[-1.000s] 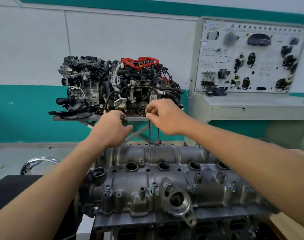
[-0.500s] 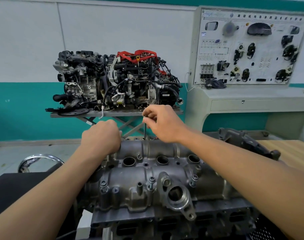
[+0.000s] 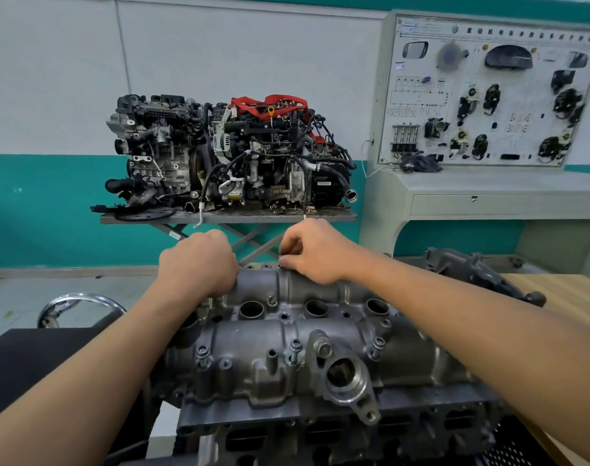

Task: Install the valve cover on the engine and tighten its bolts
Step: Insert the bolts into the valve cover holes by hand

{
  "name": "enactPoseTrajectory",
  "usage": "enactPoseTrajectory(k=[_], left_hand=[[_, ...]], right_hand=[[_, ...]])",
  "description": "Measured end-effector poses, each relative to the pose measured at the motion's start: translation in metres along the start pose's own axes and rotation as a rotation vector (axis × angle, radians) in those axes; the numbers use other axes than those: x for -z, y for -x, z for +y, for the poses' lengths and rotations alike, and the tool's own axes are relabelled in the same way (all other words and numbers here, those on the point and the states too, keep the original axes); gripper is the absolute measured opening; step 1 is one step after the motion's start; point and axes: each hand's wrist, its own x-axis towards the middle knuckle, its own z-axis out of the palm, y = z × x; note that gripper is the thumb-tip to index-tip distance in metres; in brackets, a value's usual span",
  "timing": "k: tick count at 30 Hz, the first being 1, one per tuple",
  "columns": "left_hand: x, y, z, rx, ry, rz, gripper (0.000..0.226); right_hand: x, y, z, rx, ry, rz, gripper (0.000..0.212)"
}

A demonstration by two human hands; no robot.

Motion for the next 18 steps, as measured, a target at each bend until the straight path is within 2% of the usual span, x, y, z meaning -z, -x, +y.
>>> enactPoseTrajectory(k=[4, 7, 10, 13, 16, 18], left_hand=[[0.001, -0.001, -0.003, 0.033, 0.07, 0.008, 0.017], [0.003, 0.0, -0.004, 0.062, 0.095, 0.011, 0.023], [0.003, 0.002, -0.003, 0.077, 0.093, 0.017, 0.028], [0.002, 0.002, -0.004, 0.079, 0.097, 0.025, 0.028], [0.0, 0.001, -0.004, 0.087, 0.109, 0.04, 0.032], [-0.001, 0.0, -0.004, 0.101, 0.111, 0.057, 0.035]], right_hand=[[0.006, -0.007, -0.007, 0.081, 0.277, -0.169, 0.01], [0.009, -0.012, -0.011, 0.119, 0.435, -0.32, 0.015], [0.014, -0.016, -0.016, 0.167, 0.611, -0.375, 0.018], [0.013, -0.021, -0.021, 0.205, 0.8, -0.351, 0.04], [0.012, -0.027, -0.021, 0.143, 0.779, -0.292, 0.059], [0.015, -0.031, -0.02, 0.117, 0.705, -0.332, 0.059]])
